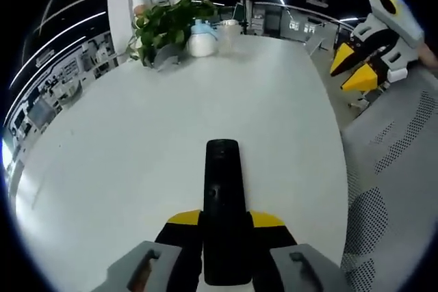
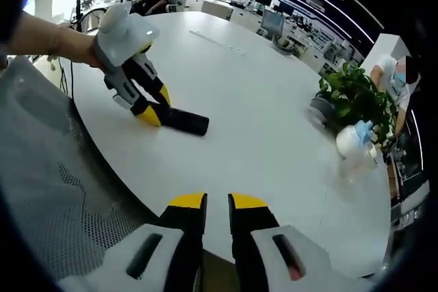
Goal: Press the specified remote control buttons in sequence, fully releasing each button before pressing the next.
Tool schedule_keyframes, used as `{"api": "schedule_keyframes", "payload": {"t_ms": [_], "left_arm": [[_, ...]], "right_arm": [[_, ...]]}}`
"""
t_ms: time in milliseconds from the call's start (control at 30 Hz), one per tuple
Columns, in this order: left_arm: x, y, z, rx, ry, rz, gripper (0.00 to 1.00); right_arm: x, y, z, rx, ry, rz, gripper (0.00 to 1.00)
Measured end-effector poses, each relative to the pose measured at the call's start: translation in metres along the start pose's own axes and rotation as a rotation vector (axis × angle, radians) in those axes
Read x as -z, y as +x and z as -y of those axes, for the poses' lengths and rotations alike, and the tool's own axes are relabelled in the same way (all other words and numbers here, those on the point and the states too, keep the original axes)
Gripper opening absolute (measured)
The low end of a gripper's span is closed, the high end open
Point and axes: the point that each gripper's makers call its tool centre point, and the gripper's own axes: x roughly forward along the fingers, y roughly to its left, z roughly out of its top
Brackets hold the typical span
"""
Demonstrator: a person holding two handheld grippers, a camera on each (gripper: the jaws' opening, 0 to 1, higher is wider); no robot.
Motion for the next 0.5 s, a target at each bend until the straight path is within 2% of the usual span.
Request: {"api": "schedule_keyframes", "payload": {"t_ms": [300,400,500], "left_arm": [[0.004,-0.003,0.013,0.041,0.02,-0.006,0.25],[0.007,-0.004,0.021,0.08,0.069,-0.02,0.25],[0.009,-0.004,0.025,0.087,0.073,-0.021,0.25]], "right_arm": [[0.001,0.0,-0.001,-0.003,-0.004,-0.005,0.12],[0.002,0.001,-0.001,-0.005,-0.007,-0.008,0.12],[0.002,0.001,-0.002,-0.008,-0.011,-0.013,0.12]]}}
